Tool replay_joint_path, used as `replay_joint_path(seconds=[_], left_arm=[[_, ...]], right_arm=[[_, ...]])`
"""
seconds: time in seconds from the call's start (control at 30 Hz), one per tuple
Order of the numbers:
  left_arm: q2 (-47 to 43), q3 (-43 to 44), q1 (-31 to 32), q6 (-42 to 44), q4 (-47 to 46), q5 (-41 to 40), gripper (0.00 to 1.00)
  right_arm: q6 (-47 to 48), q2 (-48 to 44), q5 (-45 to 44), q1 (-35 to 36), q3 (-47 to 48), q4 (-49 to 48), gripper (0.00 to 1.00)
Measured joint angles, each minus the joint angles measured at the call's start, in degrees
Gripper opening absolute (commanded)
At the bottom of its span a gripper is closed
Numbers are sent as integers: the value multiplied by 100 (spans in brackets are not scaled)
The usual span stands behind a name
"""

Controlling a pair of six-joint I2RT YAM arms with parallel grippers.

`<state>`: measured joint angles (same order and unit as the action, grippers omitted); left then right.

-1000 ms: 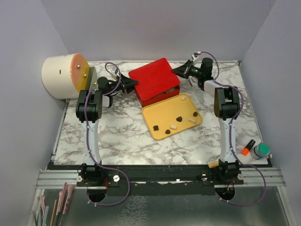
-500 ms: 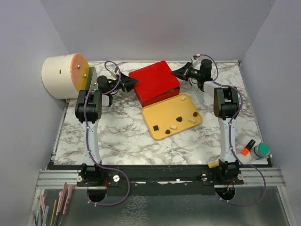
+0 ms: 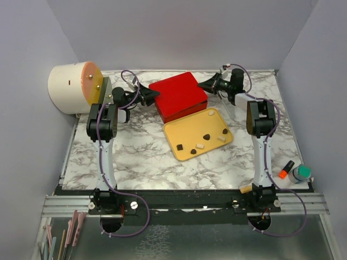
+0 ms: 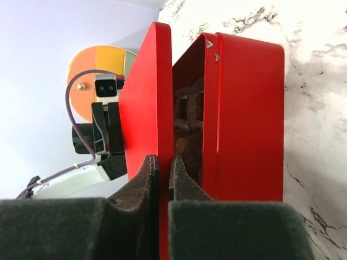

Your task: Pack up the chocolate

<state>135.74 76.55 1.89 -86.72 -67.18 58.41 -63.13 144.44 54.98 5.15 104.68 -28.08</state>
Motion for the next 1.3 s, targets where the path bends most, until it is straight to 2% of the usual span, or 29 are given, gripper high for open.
replay_joint_path(seconds=[0.53, 1.03, 1.3], left_arm=[[-227, -708, -83, 339, 33, -127, 45], [-634, -710, -326, 1832, 2050, -577, 46], [-870, -710, -330, 2251, 2616, -769, 46]], right_arm=[[170, 0, -50, 31, 0, 247, 0], [168, 0, -157, 31, 37, 293, 0], [170, 0, -175, 37, 92, 409, 0]])
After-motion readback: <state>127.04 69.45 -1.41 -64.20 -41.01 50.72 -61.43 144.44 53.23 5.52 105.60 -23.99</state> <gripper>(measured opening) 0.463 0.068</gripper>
